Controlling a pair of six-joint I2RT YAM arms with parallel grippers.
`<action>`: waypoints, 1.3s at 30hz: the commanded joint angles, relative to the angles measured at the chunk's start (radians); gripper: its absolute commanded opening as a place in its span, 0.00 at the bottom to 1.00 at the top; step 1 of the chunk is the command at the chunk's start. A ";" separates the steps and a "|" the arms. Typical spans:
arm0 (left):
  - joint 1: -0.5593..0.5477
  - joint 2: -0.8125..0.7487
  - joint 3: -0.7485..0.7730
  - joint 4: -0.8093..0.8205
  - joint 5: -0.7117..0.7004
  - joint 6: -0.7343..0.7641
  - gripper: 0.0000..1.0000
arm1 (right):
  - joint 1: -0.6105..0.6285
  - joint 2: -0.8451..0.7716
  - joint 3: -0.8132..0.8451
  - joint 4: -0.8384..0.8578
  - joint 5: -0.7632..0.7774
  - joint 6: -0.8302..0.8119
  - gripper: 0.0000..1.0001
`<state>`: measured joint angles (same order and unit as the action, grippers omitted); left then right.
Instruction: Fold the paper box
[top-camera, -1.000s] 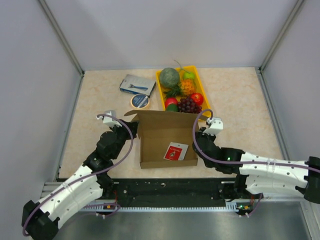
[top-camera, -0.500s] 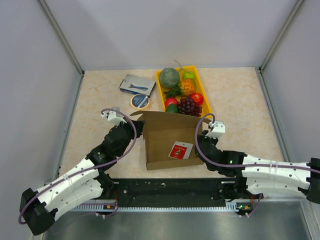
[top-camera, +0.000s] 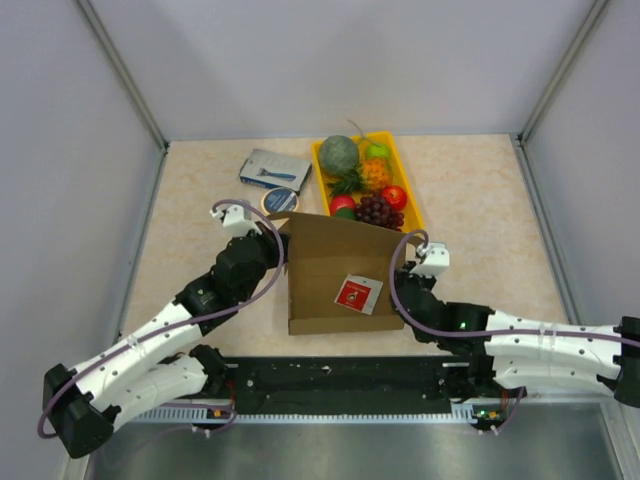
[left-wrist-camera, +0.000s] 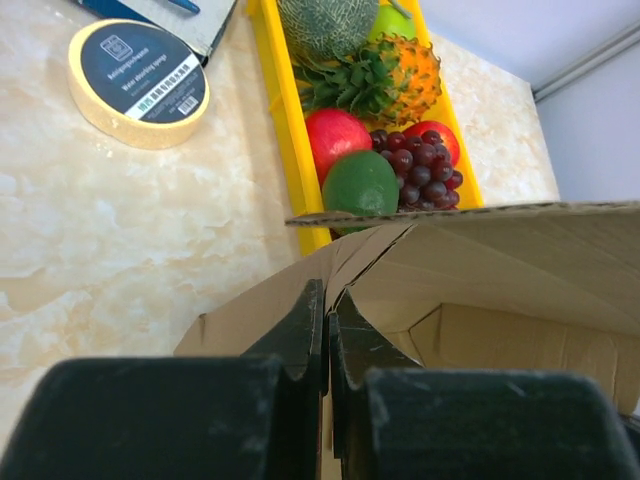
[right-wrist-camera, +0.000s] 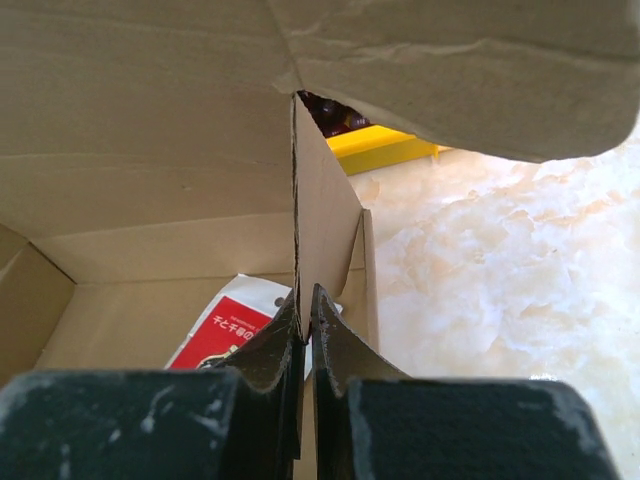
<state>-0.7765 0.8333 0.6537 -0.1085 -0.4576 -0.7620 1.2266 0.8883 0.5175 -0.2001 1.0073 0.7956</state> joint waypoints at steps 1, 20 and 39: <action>0.026 0.041 0.086 -0.039 -0.006 0.032 0.00 | 0.022 0.037 0.019 0.057 -0.093 -0.108 0.00; 0.149 0.107 -0.008 0.056 0.263 0.032 0.00 | -0.012 0.018 0.007 0.274 -0.262 -0.451 0.00; 0.144 -0.013 -0.118 0.063 0.344 -0.062 0.00 | 0.028 -0.017 -0.005 0.171 -0.223 -0.355 0.00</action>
<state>-0.6102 0.8299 0.5339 -0.0296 -0.2768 -0.7620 1.2285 0.8951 0.5117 -0.0311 0.8520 0.4217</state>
